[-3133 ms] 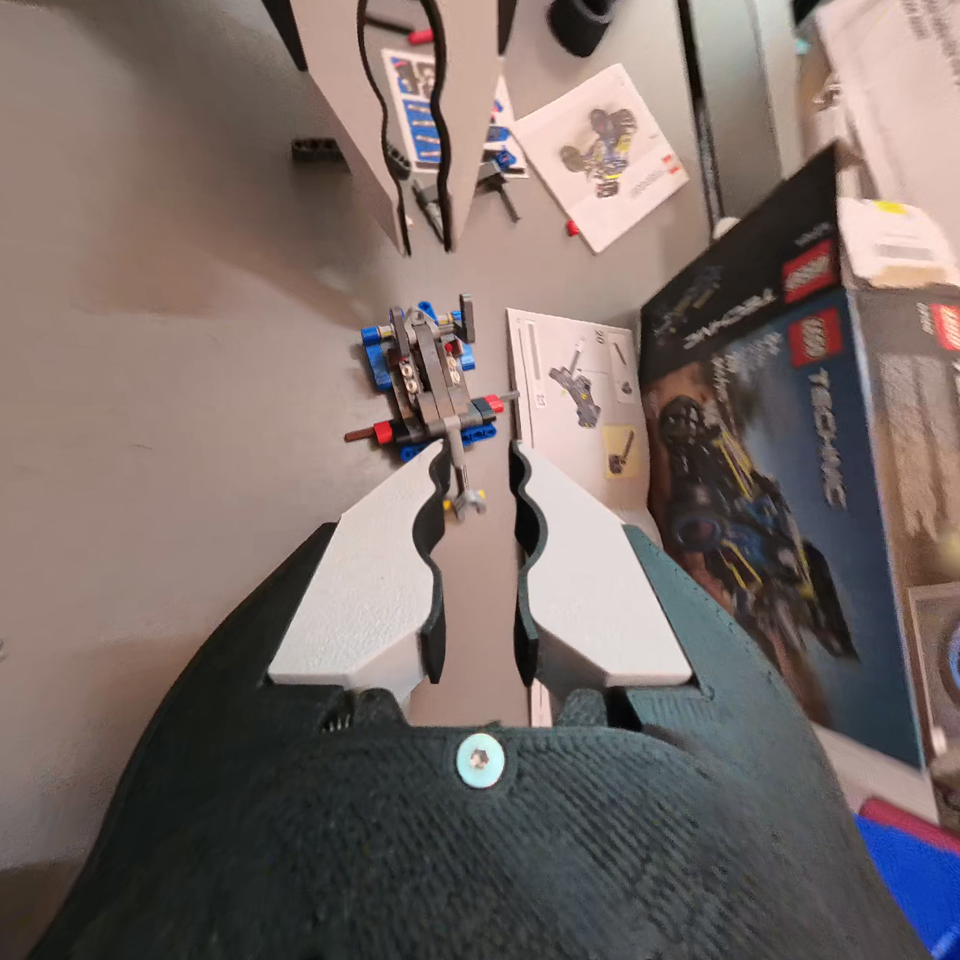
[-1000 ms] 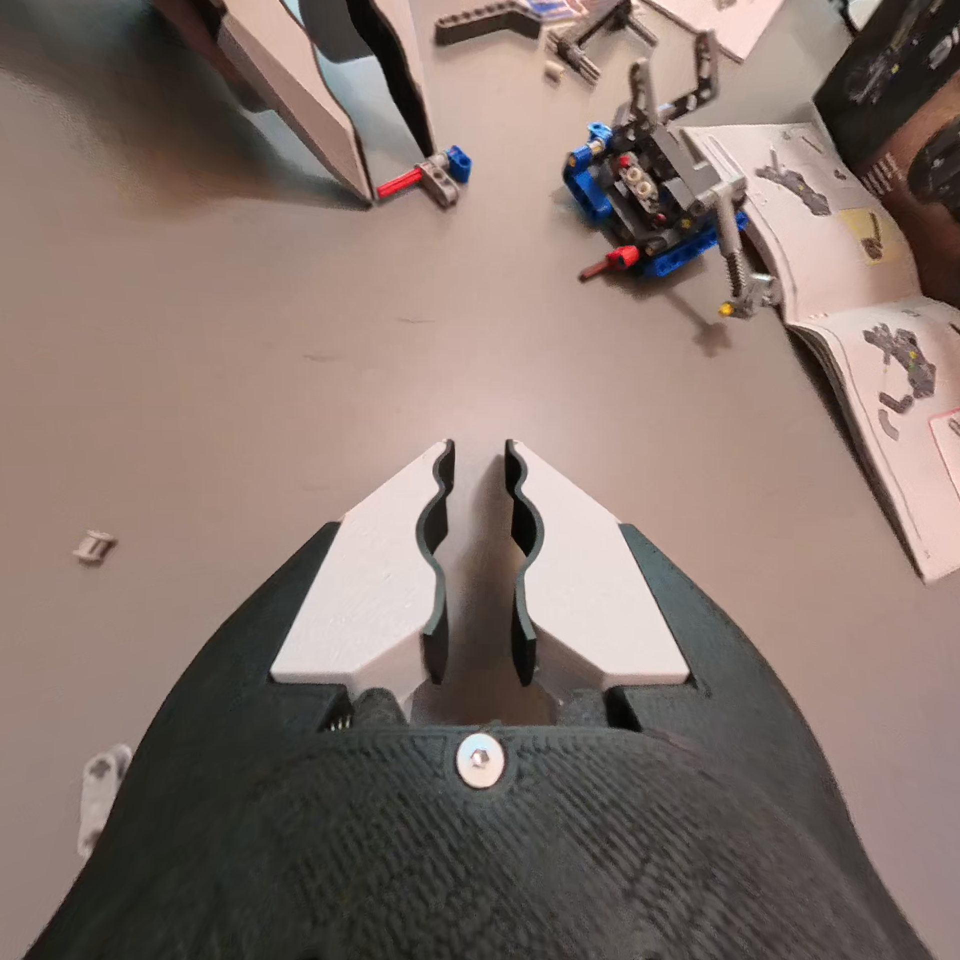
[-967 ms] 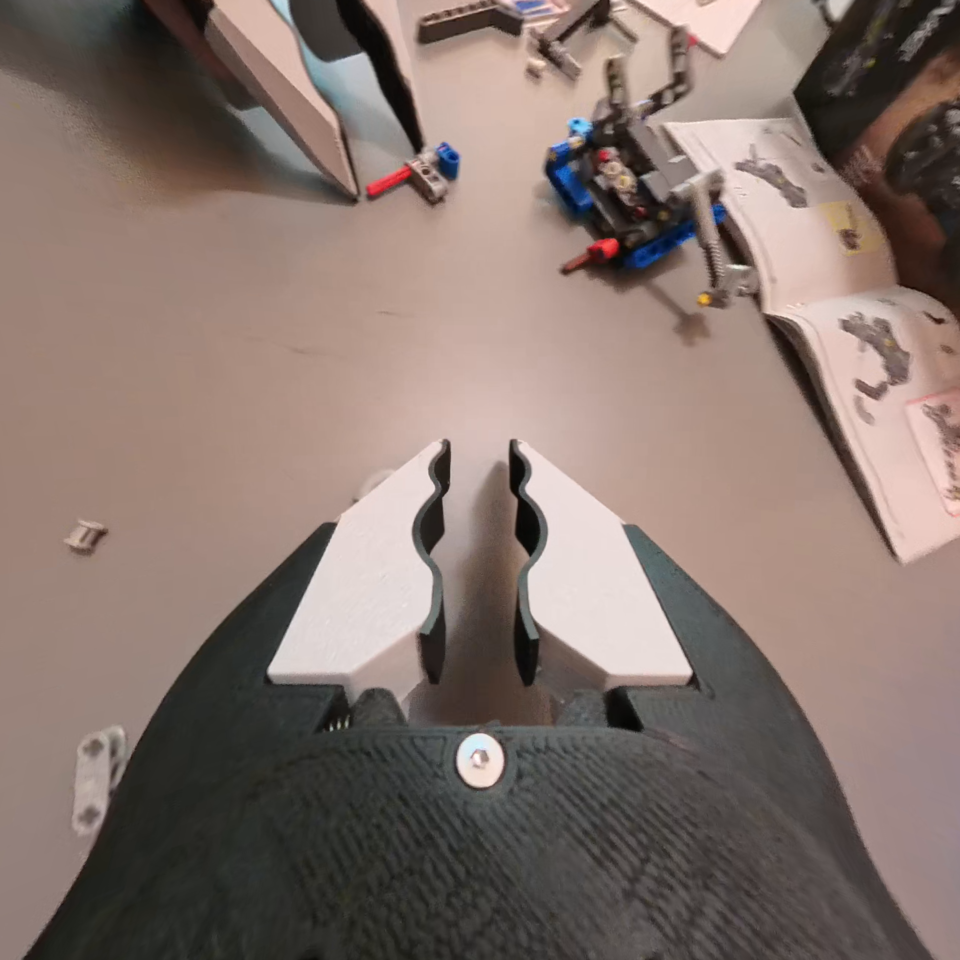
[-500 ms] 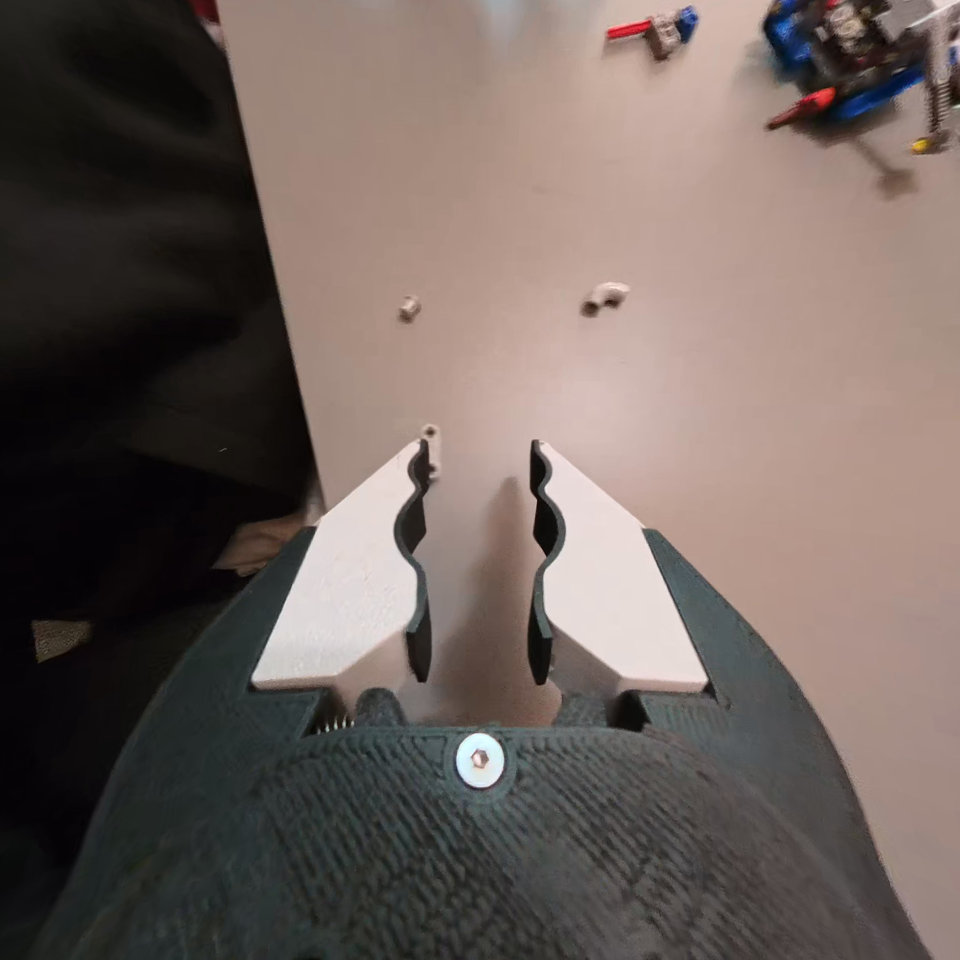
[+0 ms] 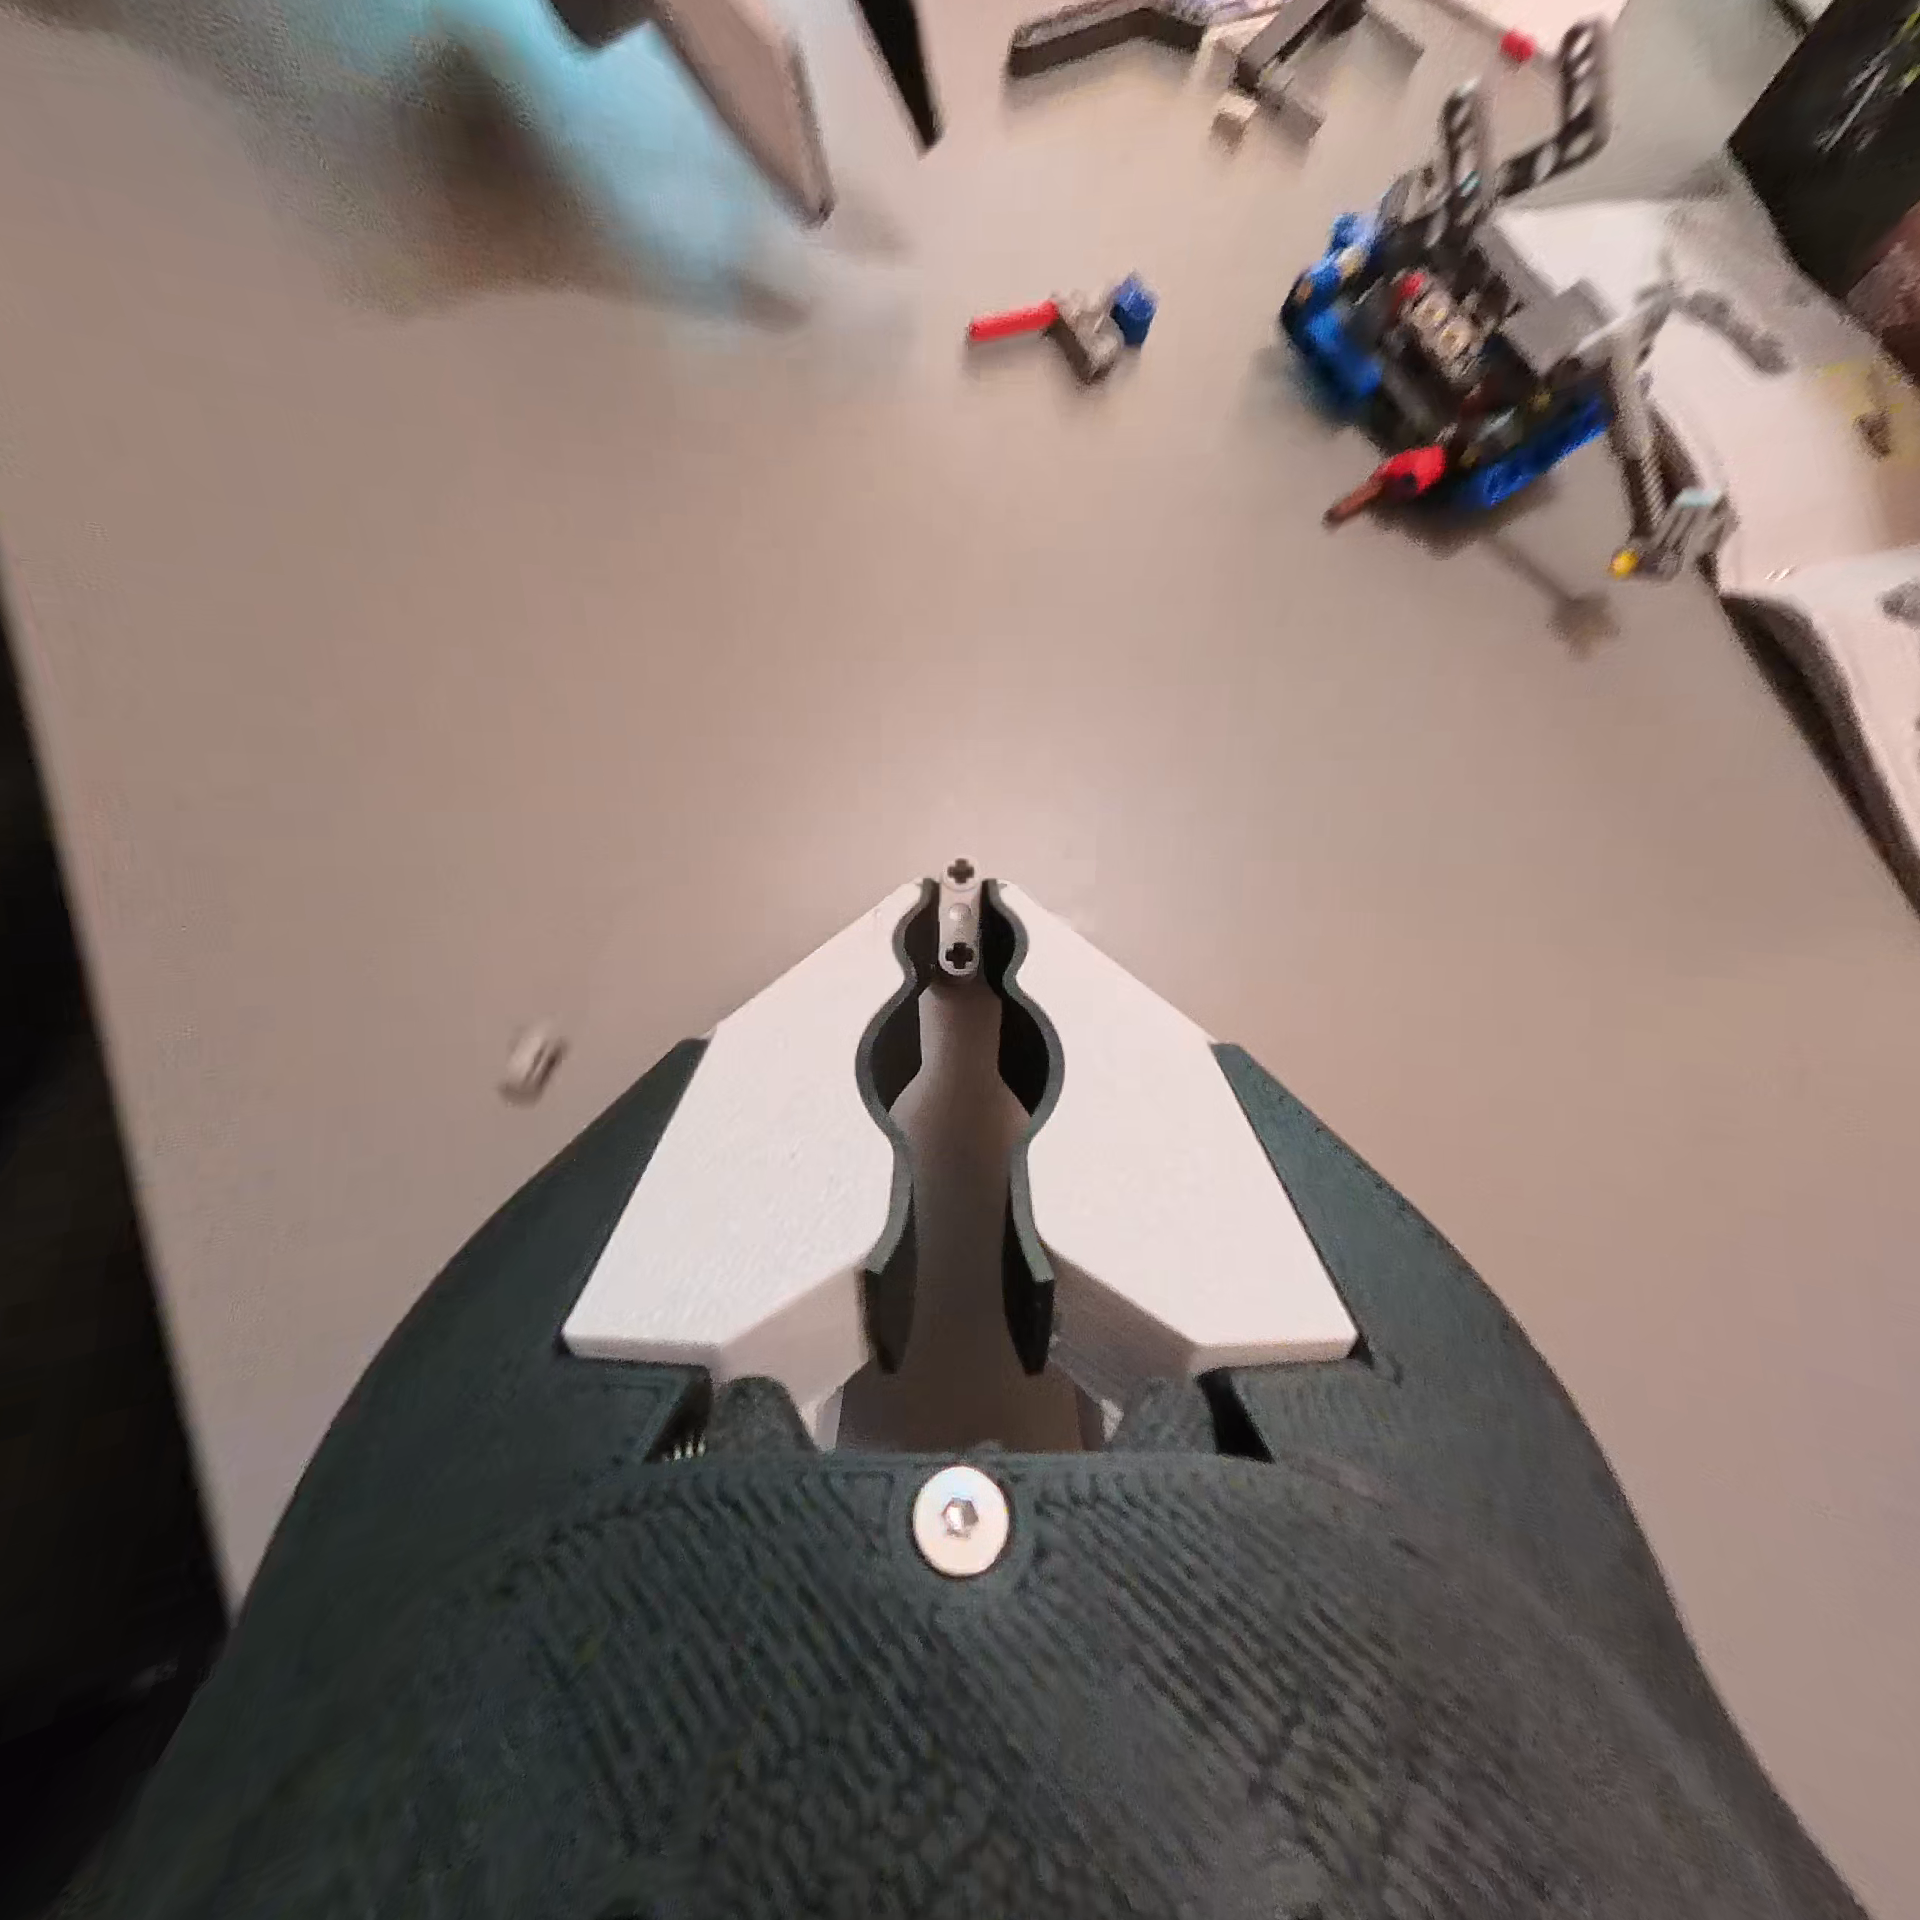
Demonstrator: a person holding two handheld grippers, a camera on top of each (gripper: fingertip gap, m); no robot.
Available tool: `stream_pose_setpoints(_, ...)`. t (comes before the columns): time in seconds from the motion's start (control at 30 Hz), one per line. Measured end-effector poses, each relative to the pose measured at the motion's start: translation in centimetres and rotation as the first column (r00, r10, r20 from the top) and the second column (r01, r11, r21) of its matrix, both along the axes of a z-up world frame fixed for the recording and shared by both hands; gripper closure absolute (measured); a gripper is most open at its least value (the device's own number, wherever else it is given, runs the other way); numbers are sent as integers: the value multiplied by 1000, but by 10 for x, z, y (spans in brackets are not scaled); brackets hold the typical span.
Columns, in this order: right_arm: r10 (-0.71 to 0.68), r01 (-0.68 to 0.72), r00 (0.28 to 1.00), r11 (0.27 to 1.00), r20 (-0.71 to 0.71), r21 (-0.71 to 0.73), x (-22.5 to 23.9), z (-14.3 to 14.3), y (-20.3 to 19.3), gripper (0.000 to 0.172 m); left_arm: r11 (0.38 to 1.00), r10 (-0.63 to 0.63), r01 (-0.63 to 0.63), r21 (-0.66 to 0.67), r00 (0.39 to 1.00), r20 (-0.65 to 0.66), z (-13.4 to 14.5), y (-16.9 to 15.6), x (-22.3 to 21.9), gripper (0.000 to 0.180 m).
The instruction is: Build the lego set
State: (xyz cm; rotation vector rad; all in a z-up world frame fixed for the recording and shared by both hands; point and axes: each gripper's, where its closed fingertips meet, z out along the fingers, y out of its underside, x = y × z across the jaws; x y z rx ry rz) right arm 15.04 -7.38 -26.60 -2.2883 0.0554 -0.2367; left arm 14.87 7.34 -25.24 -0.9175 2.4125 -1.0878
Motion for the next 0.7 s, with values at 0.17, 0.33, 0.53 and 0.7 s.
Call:
stream_pose_setpoints(0.17, -17, 17, 1000, 1000, 1, 0, 32, 0, 43, 167, 1000, -4, 4, 22, 1000, 10, 3, -4, 2, 151)
stream_pose_setpoints(0.33, -45, 45, 999, 998, -5, 35, 52, 7, 48, 149, 998, 53, -54, 17, 998, 25, 10, 12, 8, 152)
stream_pose_setpoints(0.53, -89, 87, 996, 990, 16, 109, 76, 37, 11, 145, 984, 171, -168, -60, 984, 46, 33, 56, 21, 152)
stream_pose_setpoints(0.7, -196, 185, 976, 976, 91, 113, 130, 47, -17, 147, 904, 398, -369, -218, 911, 111, 77, 120, 43, 152)
